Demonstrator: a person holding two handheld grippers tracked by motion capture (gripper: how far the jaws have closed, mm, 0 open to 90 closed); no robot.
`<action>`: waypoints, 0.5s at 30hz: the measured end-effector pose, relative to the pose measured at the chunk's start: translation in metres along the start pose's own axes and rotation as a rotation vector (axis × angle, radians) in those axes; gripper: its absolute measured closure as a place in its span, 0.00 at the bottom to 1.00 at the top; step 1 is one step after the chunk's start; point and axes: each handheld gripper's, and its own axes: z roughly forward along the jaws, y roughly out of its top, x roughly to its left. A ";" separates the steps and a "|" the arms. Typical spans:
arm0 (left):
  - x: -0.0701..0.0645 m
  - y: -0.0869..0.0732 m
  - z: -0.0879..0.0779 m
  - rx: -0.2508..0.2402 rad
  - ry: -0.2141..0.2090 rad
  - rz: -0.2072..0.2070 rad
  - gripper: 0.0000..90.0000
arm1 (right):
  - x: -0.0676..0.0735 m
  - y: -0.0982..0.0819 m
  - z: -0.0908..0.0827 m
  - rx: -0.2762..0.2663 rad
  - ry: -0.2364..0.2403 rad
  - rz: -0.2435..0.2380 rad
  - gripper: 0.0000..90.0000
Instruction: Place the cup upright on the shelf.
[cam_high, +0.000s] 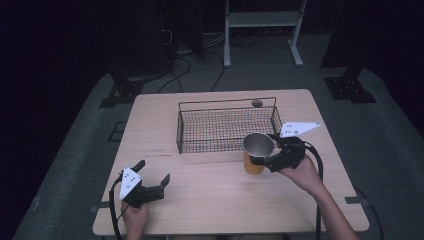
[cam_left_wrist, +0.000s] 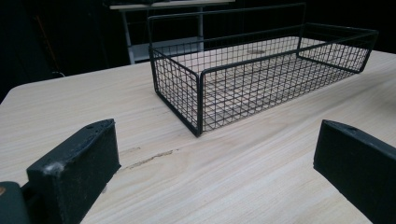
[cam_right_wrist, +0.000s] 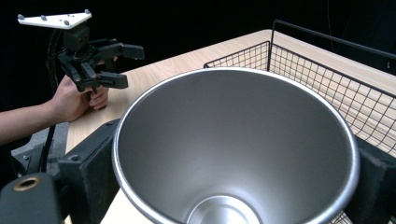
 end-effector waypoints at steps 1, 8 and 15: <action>0.000 0.000 0.000 0.001 -0.001 0.000 0.00 | 0.000 0.005 0.000 -0.001 -0.001 -0.007 0.10; 0.000 0.000 0.000 0.001 -0.003 0.001 0.00 | -0.004 0.021 0.002 -0.002 0.009 -0.015 0.10; 0.000 0.000 0.000 0.003 -0.005 0.003 0.00 | -0.011 0.036 0.006 0.003 0.021 -0.021 0.10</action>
